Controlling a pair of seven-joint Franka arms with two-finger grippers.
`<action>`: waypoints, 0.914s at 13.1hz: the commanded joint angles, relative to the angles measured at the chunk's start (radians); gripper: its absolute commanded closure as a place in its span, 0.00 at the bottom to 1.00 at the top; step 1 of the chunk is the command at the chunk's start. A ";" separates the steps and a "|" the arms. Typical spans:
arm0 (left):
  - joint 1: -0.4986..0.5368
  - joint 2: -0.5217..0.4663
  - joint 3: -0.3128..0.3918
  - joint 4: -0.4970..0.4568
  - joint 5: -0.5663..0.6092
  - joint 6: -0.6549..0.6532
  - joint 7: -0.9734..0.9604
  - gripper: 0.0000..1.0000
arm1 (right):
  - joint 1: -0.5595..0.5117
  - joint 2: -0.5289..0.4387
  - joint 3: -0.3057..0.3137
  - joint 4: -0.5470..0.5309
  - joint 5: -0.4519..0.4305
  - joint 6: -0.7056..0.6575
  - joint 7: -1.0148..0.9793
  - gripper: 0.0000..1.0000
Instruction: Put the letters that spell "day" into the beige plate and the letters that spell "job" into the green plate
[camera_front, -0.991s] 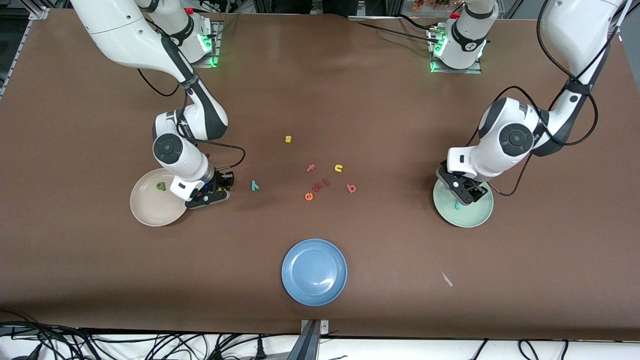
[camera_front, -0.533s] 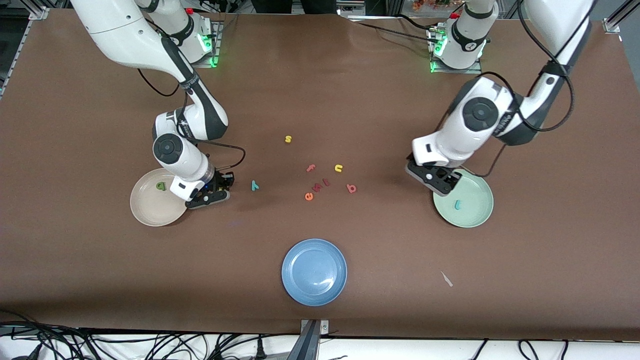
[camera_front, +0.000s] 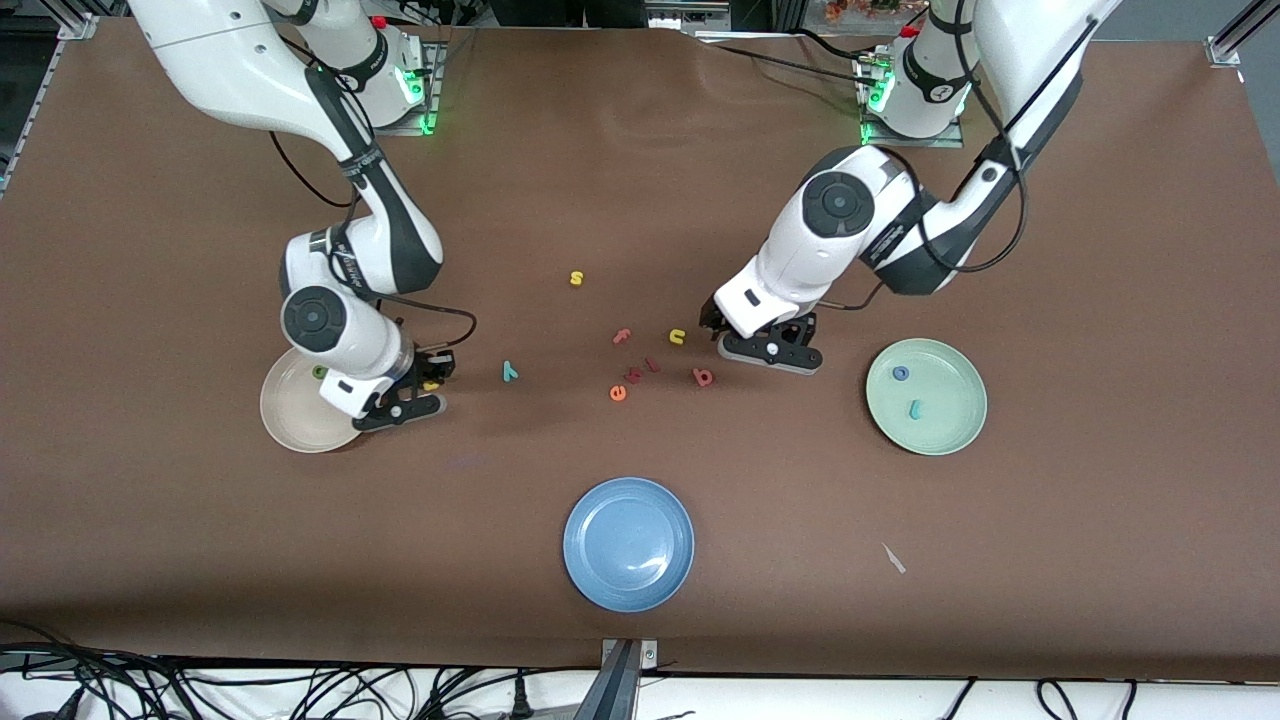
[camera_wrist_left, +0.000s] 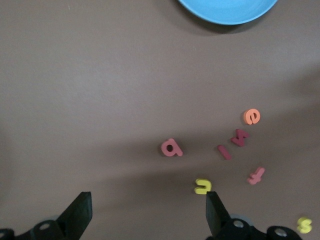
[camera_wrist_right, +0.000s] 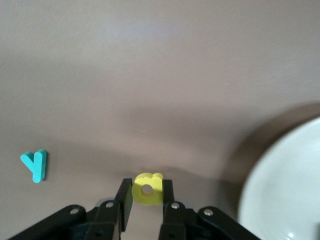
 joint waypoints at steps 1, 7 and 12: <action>-0.058 0.108 0.015 0.107 0.003 -0.022 -0.186 0.00 | -0.004 -0.011 -0.045 0.013 0.008 -0.031 -0.067 0.72; -0.349 0.152 0.275 0.174 -0.001 -0.042 -0.460 0.00 | -0.008 -0.052 -0.153 -0.003 0.019 -0.089 -0.309 0.71; -0.325 0.187 0.282 0.179 -0.006 -0.036 -0.452 0.00 | -0.012 -0.054 -0.199 -0.046 0.022 -0.089 -0.402 0.66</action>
